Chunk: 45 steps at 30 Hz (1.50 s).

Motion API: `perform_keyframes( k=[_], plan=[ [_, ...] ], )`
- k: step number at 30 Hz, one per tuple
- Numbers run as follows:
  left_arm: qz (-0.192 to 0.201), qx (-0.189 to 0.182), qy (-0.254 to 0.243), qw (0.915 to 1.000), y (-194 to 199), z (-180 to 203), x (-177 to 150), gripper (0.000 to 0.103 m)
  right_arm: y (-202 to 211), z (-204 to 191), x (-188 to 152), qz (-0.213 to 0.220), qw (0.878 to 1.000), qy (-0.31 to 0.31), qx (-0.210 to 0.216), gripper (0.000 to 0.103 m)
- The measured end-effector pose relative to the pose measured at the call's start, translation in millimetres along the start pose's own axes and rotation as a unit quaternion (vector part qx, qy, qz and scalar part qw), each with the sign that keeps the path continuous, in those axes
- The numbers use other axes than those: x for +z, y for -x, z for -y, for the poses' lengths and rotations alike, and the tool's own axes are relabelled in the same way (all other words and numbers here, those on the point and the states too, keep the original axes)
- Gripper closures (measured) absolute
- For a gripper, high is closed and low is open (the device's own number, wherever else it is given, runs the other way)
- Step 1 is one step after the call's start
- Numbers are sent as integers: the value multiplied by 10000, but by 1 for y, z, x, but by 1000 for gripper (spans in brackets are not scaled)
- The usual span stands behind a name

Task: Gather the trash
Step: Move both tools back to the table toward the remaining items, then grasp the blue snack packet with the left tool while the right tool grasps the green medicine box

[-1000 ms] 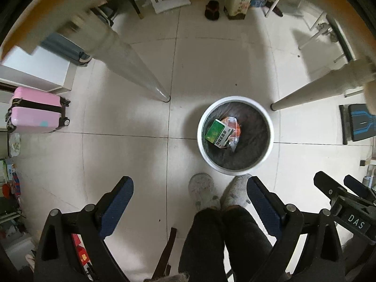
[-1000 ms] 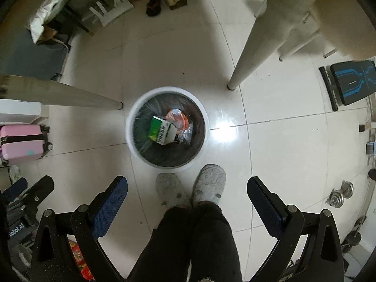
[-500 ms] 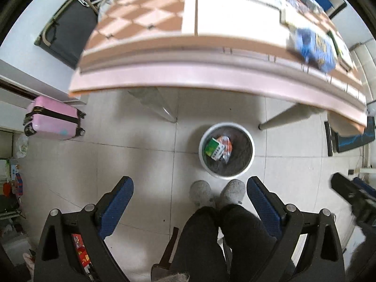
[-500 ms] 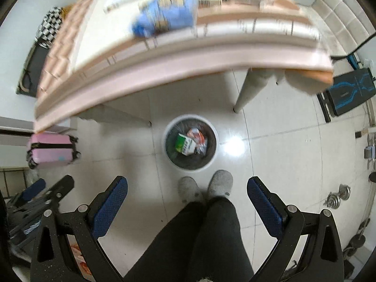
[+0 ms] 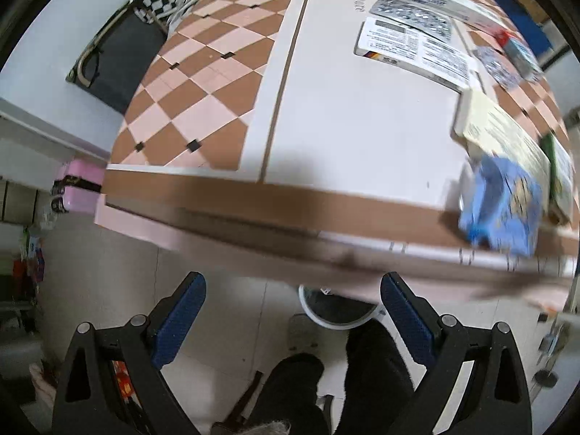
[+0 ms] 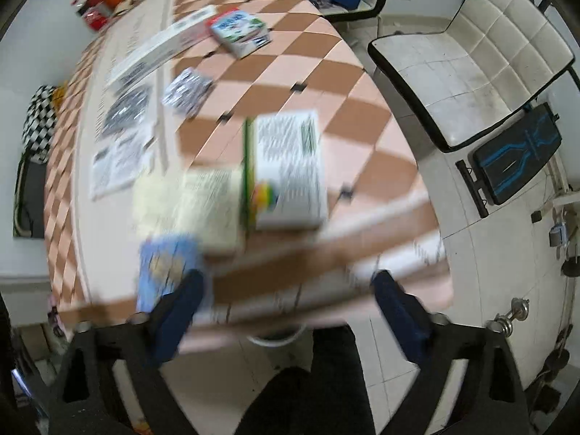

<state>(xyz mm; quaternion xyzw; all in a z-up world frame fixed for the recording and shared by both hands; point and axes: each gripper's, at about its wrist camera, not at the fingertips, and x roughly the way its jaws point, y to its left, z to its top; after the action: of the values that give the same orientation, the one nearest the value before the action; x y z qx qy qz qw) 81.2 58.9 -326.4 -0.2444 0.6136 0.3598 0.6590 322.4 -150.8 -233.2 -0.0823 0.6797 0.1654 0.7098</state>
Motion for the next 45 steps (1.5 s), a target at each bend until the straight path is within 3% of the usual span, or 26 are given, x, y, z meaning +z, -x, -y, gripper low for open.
perform_keyframes(
  k=[6,9,10,17,21,22,23,24,25,30,35,45],
  plan=[
    [-295,246,239,9990,-13,21,28,4,-58,-6,46,-357,9993,107,-92,16],
    [-396,231,331,9984,-14,26,33,4,-62,-4,50,-353,9990,234,128,23],
    [-411,163,342,9984,-11,29,33,4,-60,-1,52,-358,9989,274,110,34],
    [-361,-733,-37,9967,10,78,28,5,-59,32,54,-647,9972,383,-41,34],
    [-501,-962,-516,9928,-1,119,33,6,-58,40,48,-748,9961,472,-59,32],
    [-510,-978,-586,9922,-4,125,34,10,-62,40,46,-807,9955,498,-55,31],
    [-506,-956,-616,9922,-7,129,35,30,-66,40,44,-844,9951,512,-68,31],
    [-506,-1003,-609,9918,-9,130,36,41,-66,38,42,-781,9953,562,-67,28],
    [-446,-989,-597,9923,-7,131,37,43,-66,36,40,-763,9950,628,-133,27],
    [-135,-841,-684,9940,10,133,26,79,-69,29,32,-531,9943,807,-445,29],
    [29,-704,-723,9949,25,127,20,94,-63,28,23,-487,9948,836,-326,34],
    [748,-624,-798,9920,80,104,3,98,-8,-2,-26,299,9917,1242,-153,34]
  ],
)
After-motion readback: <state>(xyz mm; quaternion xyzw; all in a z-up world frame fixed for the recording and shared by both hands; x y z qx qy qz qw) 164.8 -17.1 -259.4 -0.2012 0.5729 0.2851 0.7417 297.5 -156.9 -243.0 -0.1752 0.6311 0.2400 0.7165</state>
